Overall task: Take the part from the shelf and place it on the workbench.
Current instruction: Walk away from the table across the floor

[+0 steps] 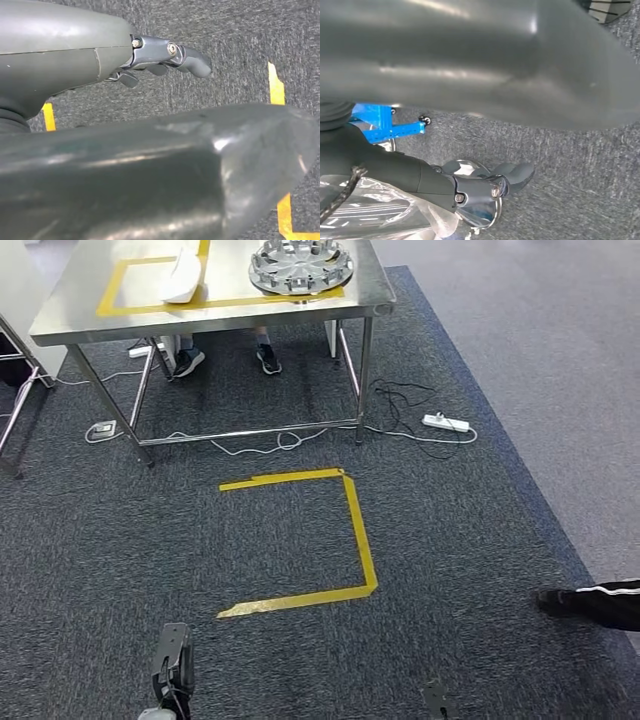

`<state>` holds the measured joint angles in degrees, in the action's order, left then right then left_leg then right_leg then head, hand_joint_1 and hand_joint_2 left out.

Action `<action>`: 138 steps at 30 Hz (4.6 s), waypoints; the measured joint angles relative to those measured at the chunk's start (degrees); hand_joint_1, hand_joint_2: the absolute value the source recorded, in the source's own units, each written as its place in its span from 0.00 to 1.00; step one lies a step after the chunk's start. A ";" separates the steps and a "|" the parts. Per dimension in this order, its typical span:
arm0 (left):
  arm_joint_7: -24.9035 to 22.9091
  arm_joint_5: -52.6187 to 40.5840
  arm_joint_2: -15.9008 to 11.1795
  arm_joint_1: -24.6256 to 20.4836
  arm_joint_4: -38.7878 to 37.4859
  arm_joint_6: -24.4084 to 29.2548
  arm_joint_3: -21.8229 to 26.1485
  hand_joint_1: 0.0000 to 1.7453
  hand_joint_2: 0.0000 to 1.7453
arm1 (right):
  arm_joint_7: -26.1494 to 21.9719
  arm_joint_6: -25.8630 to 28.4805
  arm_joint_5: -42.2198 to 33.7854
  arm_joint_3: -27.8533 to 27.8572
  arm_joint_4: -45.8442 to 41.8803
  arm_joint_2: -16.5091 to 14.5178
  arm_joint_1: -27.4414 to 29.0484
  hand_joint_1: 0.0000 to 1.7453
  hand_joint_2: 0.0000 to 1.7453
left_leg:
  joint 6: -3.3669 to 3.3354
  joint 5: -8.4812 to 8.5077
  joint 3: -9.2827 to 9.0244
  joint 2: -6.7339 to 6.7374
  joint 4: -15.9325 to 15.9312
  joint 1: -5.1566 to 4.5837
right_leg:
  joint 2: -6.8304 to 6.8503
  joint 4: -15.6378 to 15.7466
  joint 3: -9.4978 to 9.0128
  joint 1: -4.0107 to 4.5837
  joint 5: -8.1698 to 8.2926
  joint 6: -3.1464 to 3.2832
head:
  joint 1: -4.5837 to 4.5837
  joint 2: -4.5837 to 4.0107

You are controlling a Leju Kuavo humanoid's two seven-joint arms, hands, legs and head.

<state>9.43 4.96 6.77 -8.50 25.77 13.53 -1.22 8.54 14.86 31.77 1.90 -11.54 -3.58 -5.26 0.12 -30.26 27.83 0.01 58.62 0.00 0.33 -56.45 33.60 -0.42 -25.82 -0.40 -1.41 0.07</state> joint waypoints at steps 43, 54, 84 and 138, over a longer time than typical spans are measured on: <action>-12.31 0.62 6.94 22.33 13.25 3.69 11.40 0.00 0.00 | -8.06 5.79 -9.09 7.62 0.21 -0.83 4.14 0.00 0.00 | -2.00 1.28 1.69 0.83 -2.11 -0.71 | -0.12 0.93 -2.36 -0.24 -1.49 -0.09 | -0.86 0.00; -19.16 -6.07 12.24 31.68 32.40 1.73 19.55 0.00 0.00 | -7.40 5.77 -9.11 10.73 0.31 -1.79 4.44 0.00 0.00 | -2.45 1.60 2.23 0.68 -2.03 -0.92 | 0.20 1.14 -2.08 -0.50 -1.13 -1.74 | -0.82 0.00; -18.18 -6.40 13.38 31.38 34.36 2.57 22.24 0.00 0.00 | -7.56 6.14 -9.46 12.13 0.31 -2.01 4.41 0.00 0.00 | -2.25 1.73 2.38 0.68 -2.04 -0.79 | 0.20 0.96 -1.85 -0.39 -1.14 -1.69 | -0.82 0.00; -17.10 -6.19 13.37 30.02 32.63 2.41 24.43 0.00 0.00 | -8.73 4.91 -11.21 15.73 0.35 -2.99 4.38 0.00 0.00 | -1.71 1.05 1.53 -3.90 -0.80 0.03 | -5.74 0.35 -3.37 -0.37 -2.74 -0.47 | -0.28 0.00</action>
<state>-7.67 -1.23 20.14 21.52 58.40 15.94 23.21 -0.19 19.77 20.56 17.63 -11.19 -6.58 -0.88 -1.59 -29.22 29.37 -3.89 57.82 0.02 -5.41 -56.10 30.22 -0.78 -28.56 -0.87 -1.69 0.07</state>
